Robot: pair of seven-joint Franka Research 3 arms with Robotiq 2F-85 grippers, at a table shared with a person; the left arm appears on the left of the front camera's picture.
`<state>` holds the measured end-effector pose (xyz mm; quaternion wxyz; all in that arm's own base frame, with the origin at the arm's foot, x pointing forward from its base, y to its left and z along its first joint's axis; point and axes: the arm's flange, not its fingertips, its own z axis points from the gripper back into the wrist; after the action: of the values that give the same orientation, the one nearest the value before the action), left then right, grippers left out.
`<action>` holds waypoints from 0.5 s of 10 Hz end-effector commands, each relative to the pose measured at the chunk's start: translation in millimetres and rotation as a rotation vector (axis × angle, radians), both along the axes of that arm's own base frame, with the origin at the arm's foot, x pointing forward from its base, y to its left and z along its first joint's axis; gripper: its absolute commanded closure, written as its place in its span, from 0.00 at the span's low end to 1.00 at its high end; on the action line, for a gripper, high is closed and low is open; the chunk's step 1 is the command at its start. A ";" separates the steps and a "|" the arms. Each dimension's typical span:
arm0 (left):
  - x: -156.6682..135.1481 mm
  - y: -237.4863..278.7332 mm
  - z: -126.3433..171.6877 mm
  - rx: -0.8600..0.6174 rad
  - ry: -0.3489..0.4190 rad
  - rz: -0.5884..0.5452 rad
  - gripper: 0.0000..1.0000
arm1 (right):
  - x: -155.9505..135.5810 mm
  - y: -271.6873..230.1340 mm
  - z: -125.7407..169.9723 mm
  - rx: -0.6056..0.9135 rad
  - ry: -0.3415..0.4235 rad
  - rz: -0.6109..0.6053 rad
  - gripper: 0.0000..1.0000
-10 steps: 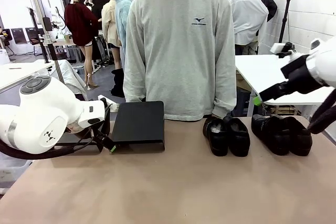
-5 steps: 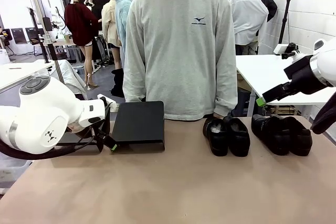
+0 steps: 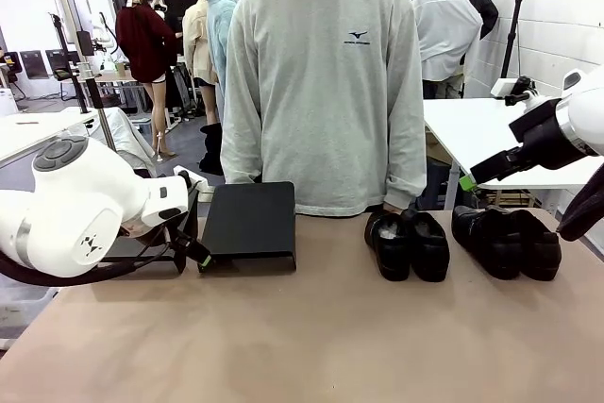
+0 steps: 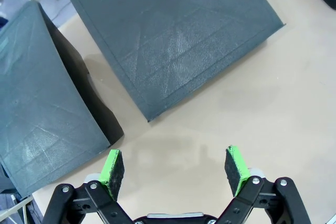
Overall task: Organize the shoes by placing them on the stand.
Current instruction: Pick up one Shoe and place it in the middle of the table.
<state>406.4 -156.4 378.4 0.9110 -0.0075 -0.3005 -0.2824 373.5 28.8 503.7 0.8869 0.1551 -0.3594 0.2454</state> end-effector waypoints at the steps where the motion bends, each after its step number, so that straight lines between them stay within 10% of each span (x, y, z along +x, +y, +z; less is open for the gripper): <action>1: -0.3 2.3 -1.4 0.012 0.016 -0.002 0.00 | 1.2 -0.8 -1.4 0.017 0.001 0.012 0.00; 5: -0.3 2.3 -1.4 0.012 0.016 -0.002 0.00 | 1.2 -0.8 -1.4 0.017 0.001 0.012 0.00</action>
<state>406.1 -156.6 375.8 0.9121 -0.0066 -0.2953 -0.2842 373.5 28.6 503.7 0.8869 0.1550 -0.3595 0.2453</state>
